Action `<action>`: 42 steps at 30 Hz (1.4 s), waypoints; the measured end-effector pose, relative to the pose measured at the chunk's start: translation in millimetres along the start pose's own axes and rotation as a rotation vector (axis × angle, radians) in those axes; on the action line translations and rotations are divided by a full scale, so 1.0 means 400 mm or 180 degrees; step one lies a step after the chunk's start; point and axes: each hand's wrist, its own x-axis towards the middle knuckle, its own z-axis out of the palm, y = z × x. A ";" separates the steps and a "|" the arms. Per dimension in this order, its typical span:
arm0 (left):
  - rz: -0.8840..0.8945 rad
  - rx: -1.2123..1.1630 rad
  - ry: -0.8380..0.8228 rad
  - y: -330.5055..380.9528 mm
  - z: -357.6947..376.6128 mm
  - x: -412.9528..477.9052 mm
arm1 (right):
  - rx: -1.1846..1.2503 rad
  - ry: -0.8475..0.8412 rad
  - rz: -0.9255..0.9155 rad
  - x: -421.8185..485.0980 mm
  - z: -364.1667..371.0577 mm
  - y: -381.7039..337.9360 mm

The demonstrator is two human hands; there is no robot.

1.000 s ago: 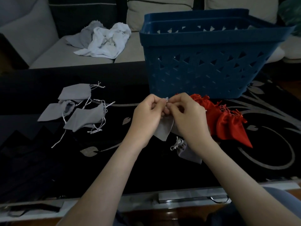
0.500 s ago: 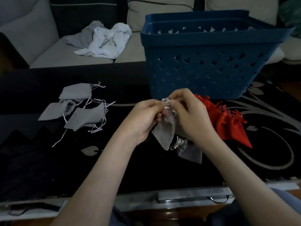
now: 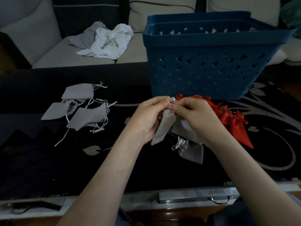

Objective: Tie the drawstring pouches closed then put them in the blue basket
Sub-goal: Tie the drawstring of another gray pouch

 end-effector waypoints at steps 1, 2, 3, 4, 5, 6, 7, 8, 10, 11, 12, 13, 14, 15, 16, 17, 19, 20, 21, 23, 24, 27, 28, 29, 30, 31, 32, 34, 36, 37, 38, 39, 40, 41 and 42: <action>0.0022 0.0028 -0.0011 -0.001 -0.002 0.001 | -0.0019 0.0002 -0.0007 -0.001 -0.002 -0.001; 0.0084 0.0108 -0.0005 -0.003 -0.004 0.003 | -0.0015 -0.0005 -0.0008 -0.003 -0.004 -0.003; 0.0170 0.0210 0.0012 -0.006 -0.005 0.006 | 0.0011 -0.0019 -0.0004 -0.005 -0.005 -0.003; 0.0262 0.0307 0.0032 -0.008 -0.005 0.008 | 0.0048 -0.0040 0.0003 -0.008 -0.005 -0.004; 0.0330 0.0379 0.0044 -0.010 -0.003 0.008 | 0.0069 -0.0054 0.0012 -0.009 -0.004 -0.004; 0.0369 0.0430 0.0059 -0.013 -0.001 0.009 | 0.0064 -0.0051 0.0016 -0.011 -0.002 -0.004; 0.0396 0.0461 0.0069 -0.015 0.001 0.008 | 0.0027 -0.0023 0.0006 -0.011 0.000 -0.003; 0.0423 0.0474 0.0085 -0.017 0.004 0.008 | -0.0037 0.0021 -0.0011 -0.011 0.003 -0.003; 0.0453 0.0429 0.0105 -0.019 0.007 0.007 | -0.0191 0.0127 -0.0056 -0.011 0.007 -0.003; 0.0454 0.0388 0.0097 -0.019 0.008 0.007 | -0.0264 0.0161 -0.0089 -0.013 0.008 -0.003; 0.0453 0.0362 0.0078 -0.017 0.007 0.007 | -0.0321 0.0171 -0.0133 -0.014 0.008 -0.006; 0.0450 0.0354 0.0053 -0.014 0.005 0.007 | -0.0363 0.0165 -0.0181 -0.014 0.007 -0.007; 0.0445 0.0362 0.0021 -0.010 0.002 0.009 | -0.0383 0.0138 -0.0215 -0.014 0.004 -0.010; 0.0439 0.0383 -0.0026 -0.005 -0.002 0.010 | -0.0368 0.0095 -0.0232 -0.014 0.001 -0.014; 0.0435 0.0419 -0.0091 -0.002 -0.008 0.011 | -0.0316 0.0032 -0.0232 -0.014 -0.003 -0.018; 0.0435 0.0475 -0.0170 0.001 -0.013 0.012 | -0.0243 -0.0043 -0.0220 -0.014 -0.007 -0.023; 0.0497 0.0681 -0.0322 0.005 -0.024 0.014 | -0.0059 -0.0207 -0.0174 -0.016 -0.016 -0.029; 0.0546 0.0783 -0.0376 0.007 -0.029 0.013 | 0.0031 -0.0295 -0.0148 -0.018 -0.017 -0.033; 0.0590 0.0854 -0.0416 0.007 -0.031 0.012 | 0.0105 -0.0366 -0.0114 -0.021 -0.020 -0.036; 0.0675 0.0948 -0.0432 0.010 -0.035 0.007 | 0.0235 -0.0478 -0.0048 -0.026 -0.024 -0.041; 0.0716 0.0984 -0.0446 0.012 -0.038 0.005 | 0.0268 -0.0519 -0.0028 -0.029 -0.026 -0.043; 0.0789 0.1123 -0.0520 0.020 -0.045 -0.003 | 0.0222 -0.0596 0.0016 -0.031 -0.032 -0.047; 0.0812 0.1188 -0.0528 0.021 -0.048 -0.004 | 0.0189 -0.0620 0.0039 -0.032 -0.032 -0.049; 0.0825 0.1249 -0.0546 0.020 -0.051 -0.006 | 0.0188 -0.0637 0.0078 -0.035 -0.032 -0.050; 0.0826 0.1311 -0.0561 0.018 -0.055 -0.008 | 0.0250 -0.0653 0.0148 -0.037 -0.031 -0.051; 0.0819 0.1368 -0.0582 0.016 -0.058 -0.008 | 0.0395 -0.0682 0.0251 -0.039 -0.030 -0.052; 0.0791 0.1388 -0.0609 0.014 -0.062 -0.009 | 0.0578 -0.0729 0.0366 -0.041 -0.030 -0.052; 0.0691 0.1342 -0.0690 0.011 -0.072 -0.010 | 0.0861 -0.0859 0.0492 -0.044 -0.027 -0.050; 0.0627 0.1257 -0.0760 0.011 -0.082 -0.010 | 0.0813 -0.0954 0.0411 -0.043 -0.026 -0.046; 0.0596 0.1186 -0.0781 0.011 -0.083 -0.011 | 0.0782 -0.0989 0.0340 -0.043 -0.025 -0.046; 0.0568 0.1112 -0.0795 0.012 -0.086 -0.010 | 0.0789 -0.1014 0.0289 -0.042 -0.023 -0.046; 0.0548 0.1054 -0.0832 0.013 -0.089 -0.009 | 0.0817 -0.1016 0.0270 -0.042 -0.021 -0.047; 0.0532 0.0992 -0.0880 0.014 -0.089 -0.009 | 0.0825 -0.1023 0.0240 -0.040 -0.023 -0.046; 0.0515 0.0915 -0.0924 0.017 -0.091 -0.009 | 0.0797 -0.1018 0.0213 -0.039 -0.023 -0.047; 0.0496 0.0832 -0.0966 0.019 -0.092 -0.008 | 0.0713 -0.1020 0.0163 -0.038 -0.023 -0.050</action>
